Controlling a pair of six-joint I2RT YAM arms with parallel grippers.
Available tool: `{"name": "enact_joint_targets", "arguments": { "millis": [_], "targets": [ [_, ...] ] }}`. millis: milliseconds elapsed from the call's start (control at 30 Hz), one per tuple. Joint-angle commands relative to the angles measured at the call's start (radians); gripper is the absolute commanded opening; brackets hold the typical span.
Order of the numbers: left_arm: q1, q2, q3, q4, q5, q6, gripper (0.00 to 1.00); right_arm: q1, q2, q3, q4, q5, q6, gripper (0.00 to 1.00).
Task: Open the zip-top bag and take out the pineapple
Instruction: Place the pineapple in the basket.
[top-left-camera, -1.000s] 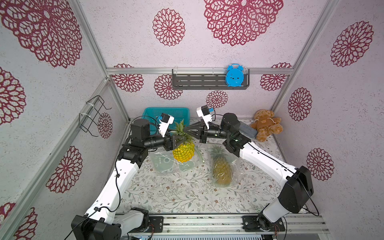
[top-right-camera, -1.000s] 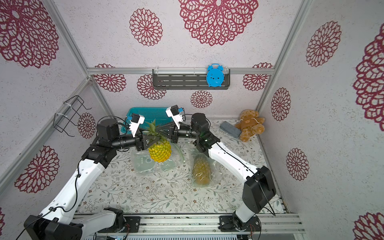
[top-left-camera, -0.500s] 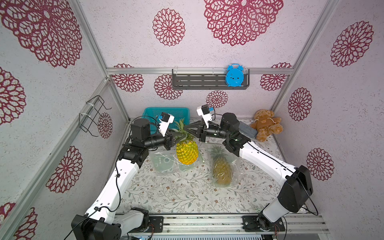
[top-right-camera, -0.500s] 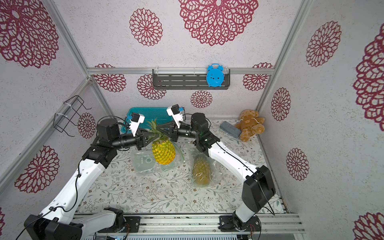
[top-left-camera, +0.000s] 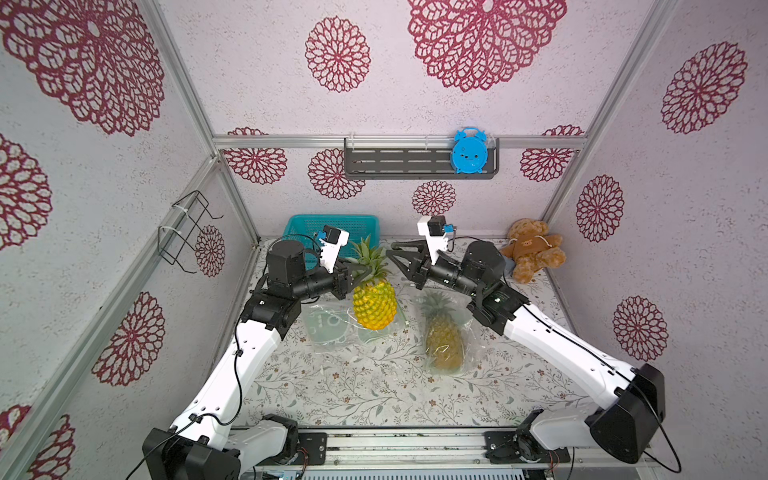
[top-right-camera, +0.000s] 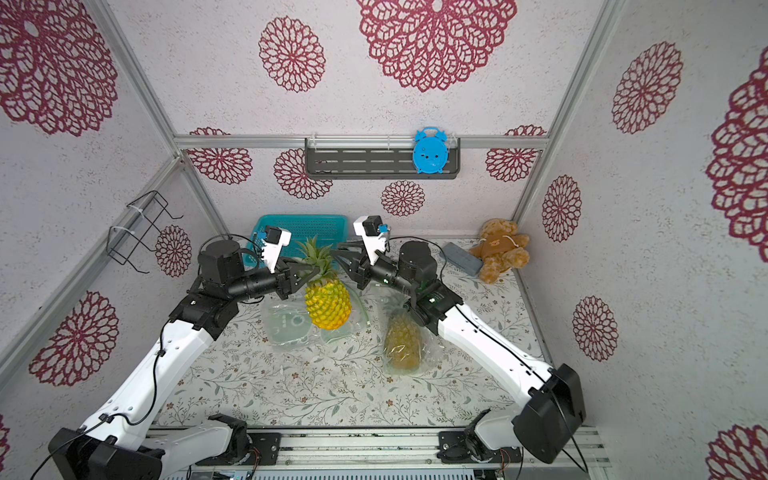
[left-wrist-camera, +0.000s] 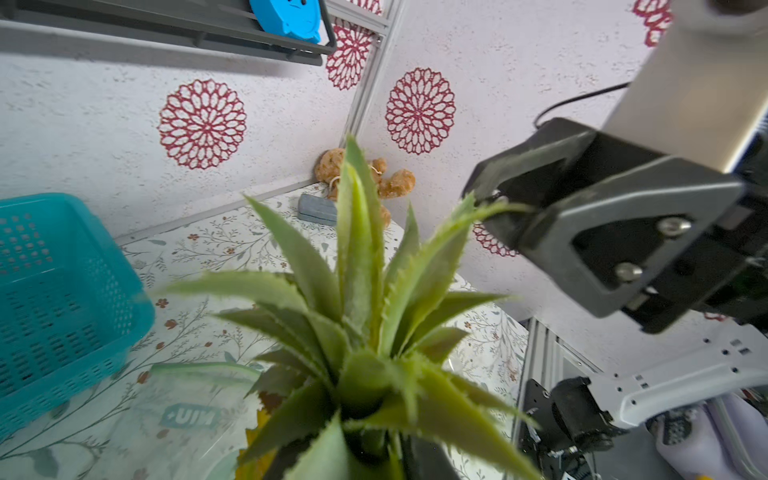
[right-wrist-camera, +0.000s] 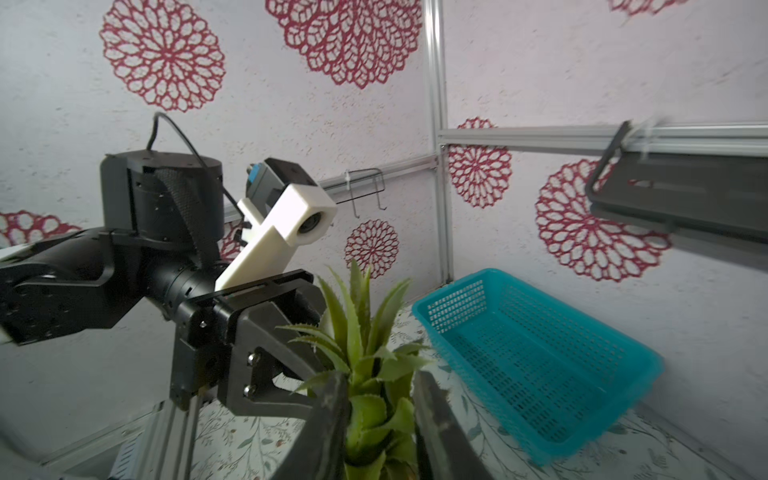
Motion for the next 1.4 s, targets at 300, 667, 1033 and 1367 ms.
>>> {"name": "enact_joint_targets", "arguments": {
  "millis": [300,667,1033,1367],
  "targets": [
    [0.006,0.038,0.089,0.159,-0.503,-0.087,0.0,-0.028,-0.248,-0.182,-0.085,0.394,-0.08,0.46],
    [0.083,0.221,0.257,0.202,-0.785,-0.068,0.0,-0.03,-0.328,-0.266,-0.137,0.38,-0.063,0.46],
    [0.207,0.44,0.416,0.243,-0.721,-0.034,0.0,-0.03,-0.337,-0.281,-0.17,0.352,-0.045,0.46],
    [0.286,0.602,0.522,0.26,-0.646,0.019,0.0,-0.03,-0.318,-0.275,-0.191,0.345,-0.034,0.46]
  ]
}}
